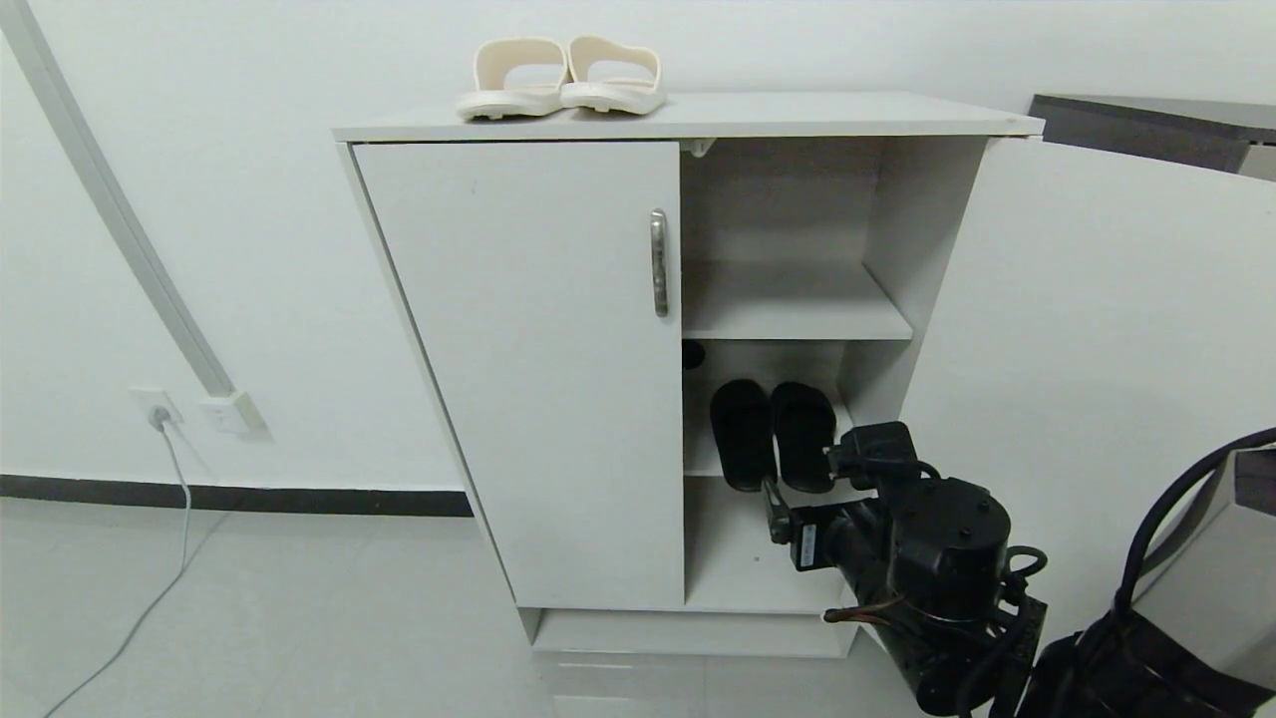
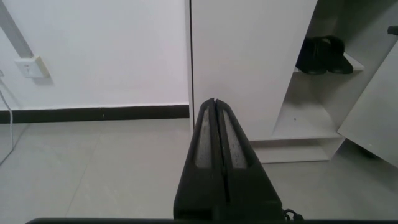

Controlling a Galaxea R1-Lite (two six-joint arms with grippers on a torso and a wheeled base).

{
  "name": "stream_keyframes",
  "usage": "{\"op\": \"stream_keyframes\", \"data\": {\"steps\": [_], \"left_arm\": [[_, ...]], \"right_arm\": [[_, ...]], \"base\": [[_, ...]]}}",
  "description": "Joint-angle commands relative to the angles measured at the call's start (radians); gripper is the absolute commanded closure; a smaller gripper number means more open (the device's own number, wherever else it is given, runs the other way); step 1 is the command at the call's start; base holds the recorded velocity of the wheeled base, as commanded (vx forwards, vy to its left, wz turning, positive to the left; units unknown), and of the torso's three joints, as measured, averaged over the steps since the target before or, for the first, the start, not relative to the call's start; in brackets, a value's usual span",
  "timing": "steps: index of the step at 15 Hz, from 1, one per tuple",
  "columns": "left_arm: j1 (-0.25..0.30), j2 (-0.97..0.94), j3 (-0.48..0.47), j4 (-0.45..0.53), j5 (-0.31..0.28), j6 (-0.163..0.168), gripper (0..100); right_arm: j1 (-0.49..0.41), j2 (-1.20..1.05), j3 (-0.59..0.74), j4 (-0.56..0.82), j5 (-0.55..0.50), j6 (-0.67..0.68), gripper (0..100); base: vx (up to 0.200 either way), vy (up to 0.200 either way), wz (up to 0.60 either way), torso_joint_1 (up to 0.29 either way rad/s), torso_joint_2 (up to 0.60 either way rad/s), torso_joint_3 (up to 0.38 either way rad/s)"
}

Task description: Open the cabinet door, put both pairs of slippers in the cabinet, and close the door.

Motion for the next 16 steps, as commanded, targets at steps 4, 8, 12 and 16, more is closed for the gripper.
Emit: {"op": "stream_keyframes", "data": {"steps": [4,8,12,16], "left_arm": [[0.000,0.001,0.000,0.000,0.001,-0.002,100],[0.000,0.001,0.000,0.000,0.001,-0.002,100],[0.000,0.001,0.000,0.000,0.001,-0.004,100],[0.000,0.001,0.000,0.000,0.001,-0.002,100]], "right_arm": [[0.001,0.008,0.002,-0.006,0.000,-0.001,0],[0.001,0.008,0.002,-0.010,0.000,-0.001,0],[0.001,0.008,0.002,-0.012,-0.002,0.001,0],[0.001,0.008,0.016,-0.041,0.000,-0.001,0]], "base": [[0.000,0.000,0.00,0.000,0.00,0.000],[0.000,0.000,0.00,0.000,0.00,0.000],[0.000,0.200,0.00,0.002,0.00,0.001],[0.000,0.200,0.00,0.002,0.00,-0.001]]}}
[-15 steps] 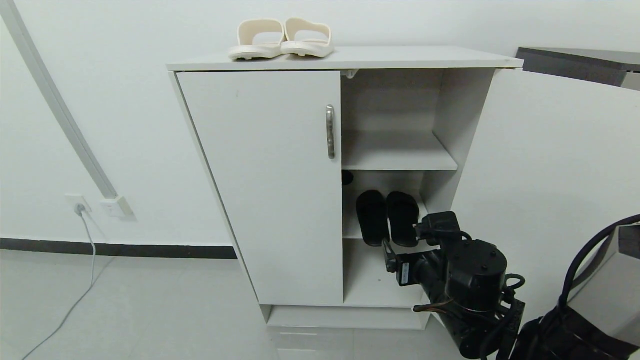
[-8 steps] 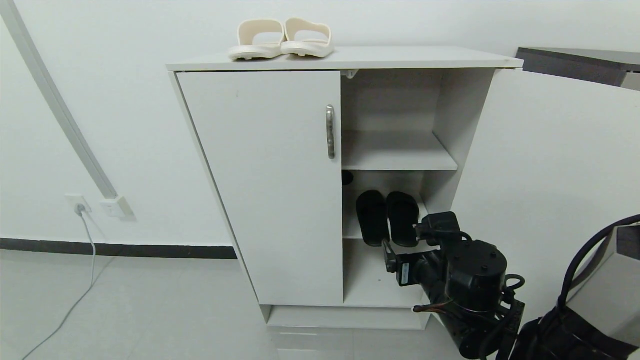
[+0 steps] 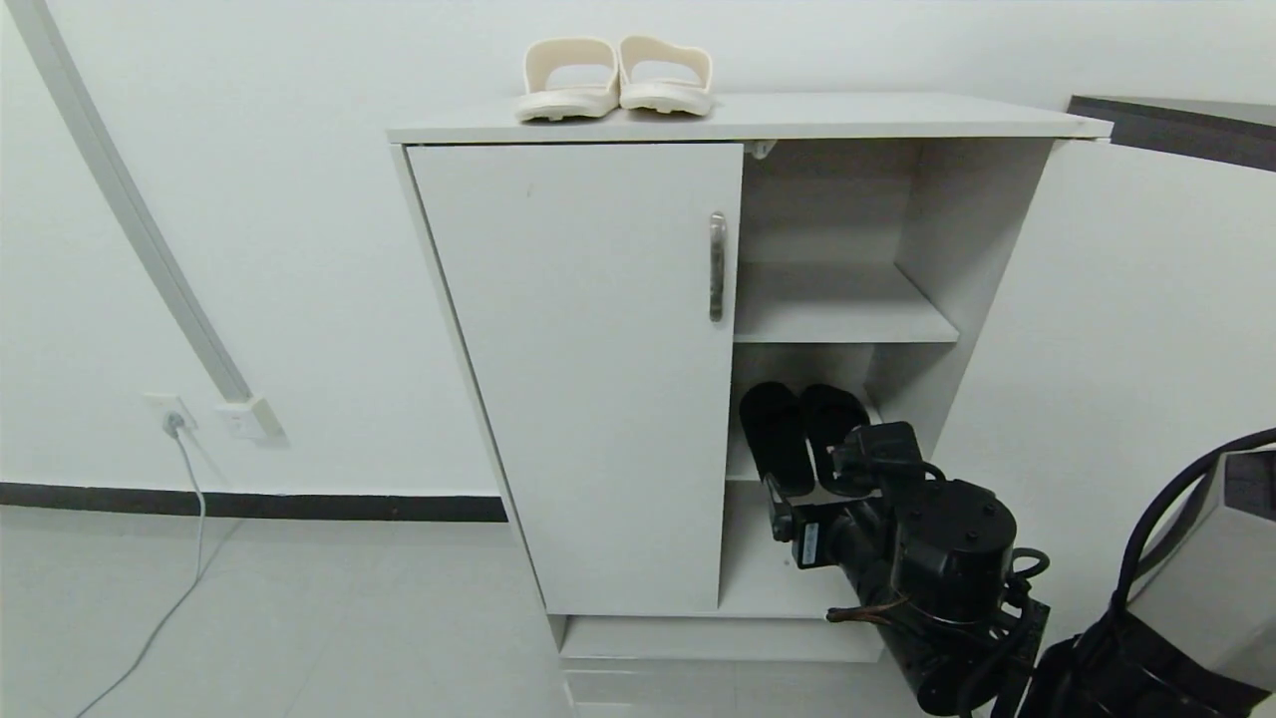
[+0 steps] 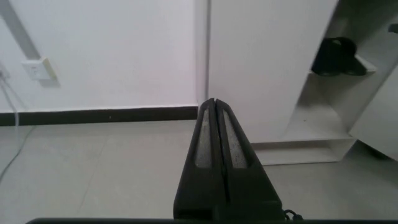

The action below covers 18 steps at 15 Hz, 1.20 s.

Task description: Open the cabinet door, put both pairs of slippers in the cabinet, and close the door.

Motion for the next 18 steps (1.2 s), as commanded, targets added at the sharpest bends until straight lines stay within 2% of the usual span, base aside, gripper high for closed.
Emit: {"op": "stream_keyframes", "data": {"steps": [1,5,7,12,18], "left_arm": [[0.000,0.001,0.000,0.000,0.000,0.000,100],[0.000,0.001,0.000,0.000,0.000,0.000,100],[0.000,0.001,0.000,0.000,0.000,0.000,100],[0.000,0.001,0.000,0.000,0.000,0.000,100],[0.000,0.001,0.000,0.000,0.000,0.000,100]], "right_arm": [[0.002,0.003,0.007,-0.008,0.001,-0.003,0],[0.002,-0.001,0.017,-0.019,0.008,-0.009,0],[-0.001,0.004,0.027,-0.067,0.018,-0.027,0],[-0.027,0.012,0.074,-0.123,0.099,-0.050,0],[-0.051,0.029,0.082,-0.148,0.097,-0.058,0]], "base": [[0.000,0.200,0.00,0.002,0.01,0.002],[0.000,0.200,0.00,0.000,0.00,0.004],[0.000,0.200,0.00,0.002,0.00,0.007],[0.000,0.000,0.00,0.000,0.00,0.000],[0.000,0.000,0.00,0.000,0.00,0.000]]}}
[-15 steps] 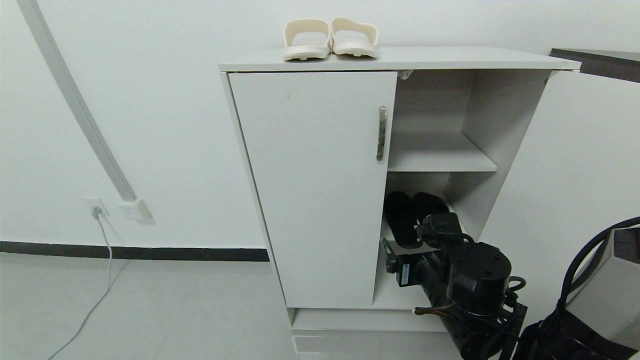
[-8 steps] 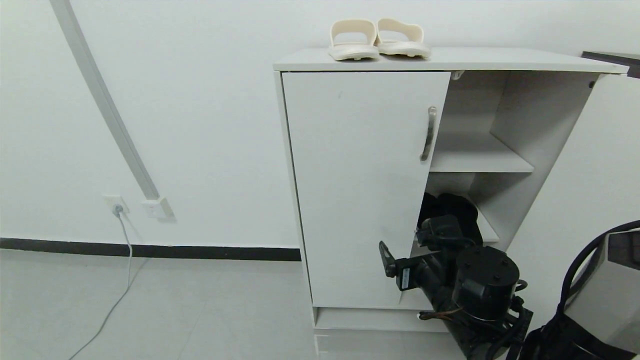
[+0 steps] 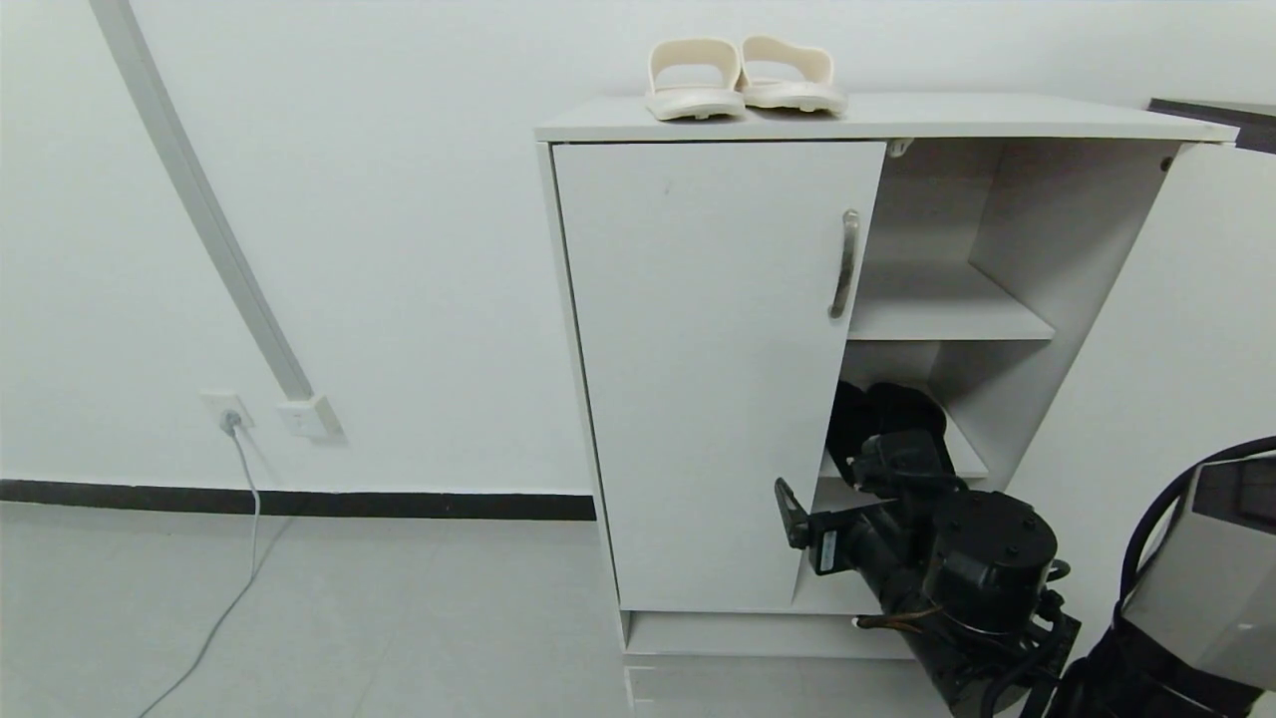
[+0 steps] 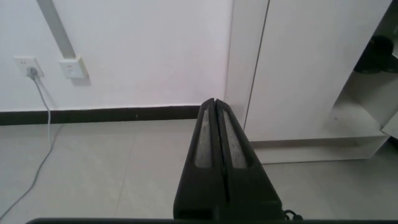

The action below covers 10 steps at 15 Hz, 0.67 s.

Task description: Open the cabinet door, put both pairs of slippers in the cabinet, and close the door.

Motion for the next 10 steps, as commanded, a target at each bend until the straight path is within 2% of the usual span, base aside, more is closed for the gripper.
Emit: {"op": "stream_keyframes", "data": {"steps": [1,5,8,10], "left_arm": [[0.000,0.001,0.000,0.000,0.000,0.000,100],[0.000,0.001,0.000,0.000,0.000,0.000,100],[0.000,0.001,0.000,0.000,0.000,0.000,100],[0.000,0.001,0.000,0.000,0.000,0.000,100]], "right_arm": [[-0.004,0.006,0.001,0.000,0.000,-0.005,0],[-0.004,0.009,-0.002,0.002,0.000,-0.009,0],[-0.005,0.012,-0.002,0.000,0.000,-0.009,0],[-0.005,0.015,0.001,0.000,0.000,-0.009,0]], "base": [[0.000,0.000,0.00,0.000,0.00,0.000],[0.000,0.000,0.00,0.001,-0.03,-0.027],[0.000,0.000,0.00,0.017,-0.18,-0.312],[0.000,0.000,0.00,0.059,-0.51,-0.371]]}}
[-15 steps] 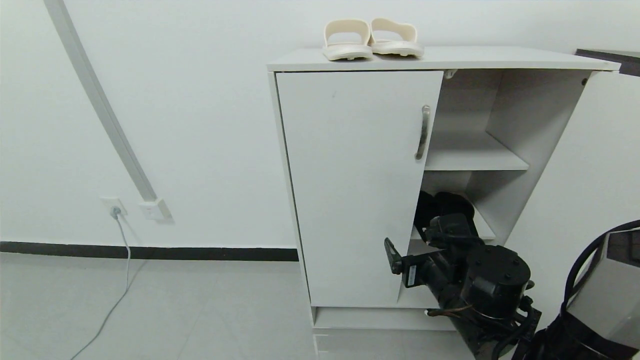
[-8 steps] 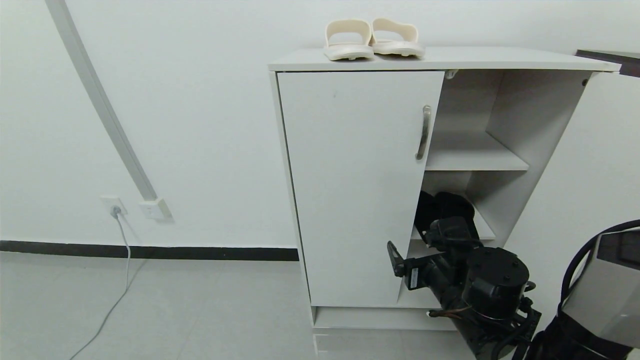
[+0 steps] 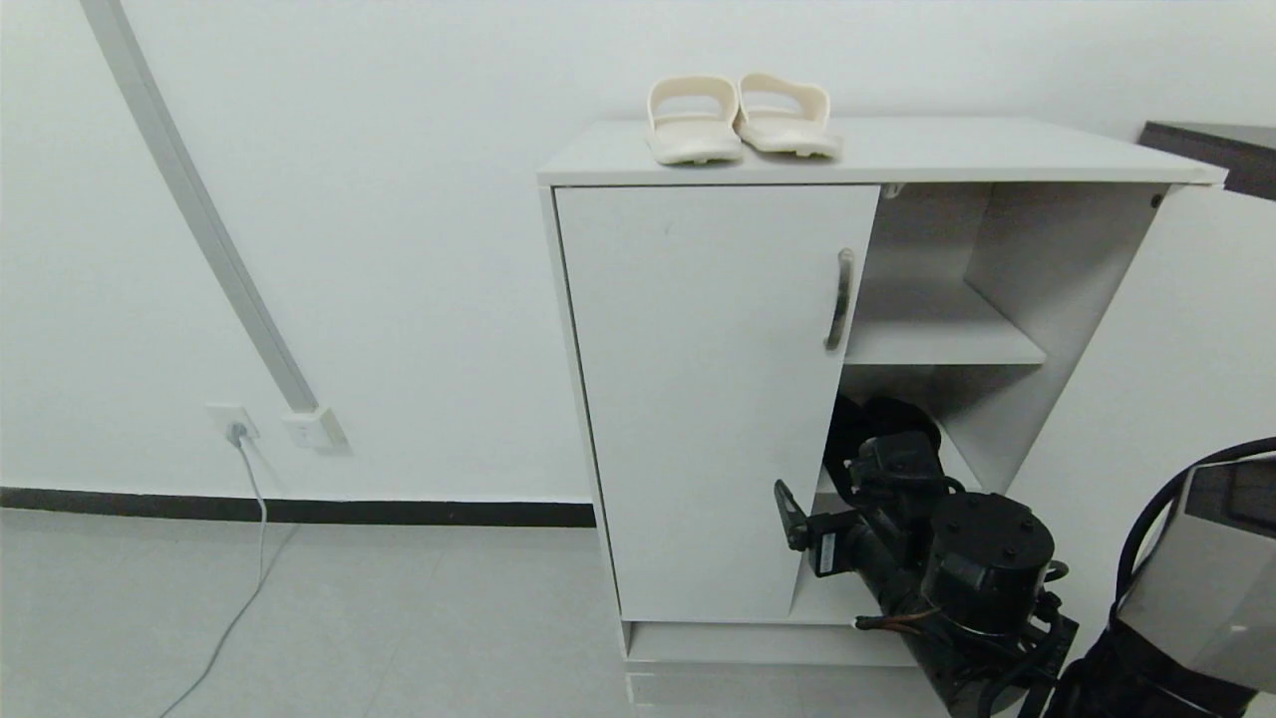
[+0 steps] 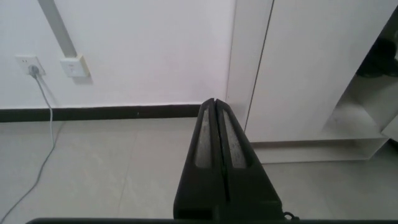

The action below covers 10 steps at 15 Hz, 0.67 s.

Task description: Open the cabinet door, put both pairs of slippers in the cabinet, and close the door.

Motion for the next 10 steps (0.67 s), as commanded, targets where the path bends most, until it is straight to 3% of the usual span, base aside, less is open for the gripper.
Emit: {"op": "stream_keyframes", "data": {"steps": [1,10], "left_arm": [[0.000,0.001,0.001,0.001,0.000,0.000,100],[0.000,0.001,0.001,0.001,0.000,0.000,100]], "right_arm": [[-0.001,0.004,0.002,0.003,0.000,0.000,0],[-0.001,0.004,0.004,0.001,-0.001,-0.006,0]], "base": [[0.000,0.000,0.00,0.022,-0.53,-0.349],[0.000,0.000,0.00,0.127,-0.47,-0.335]]}}
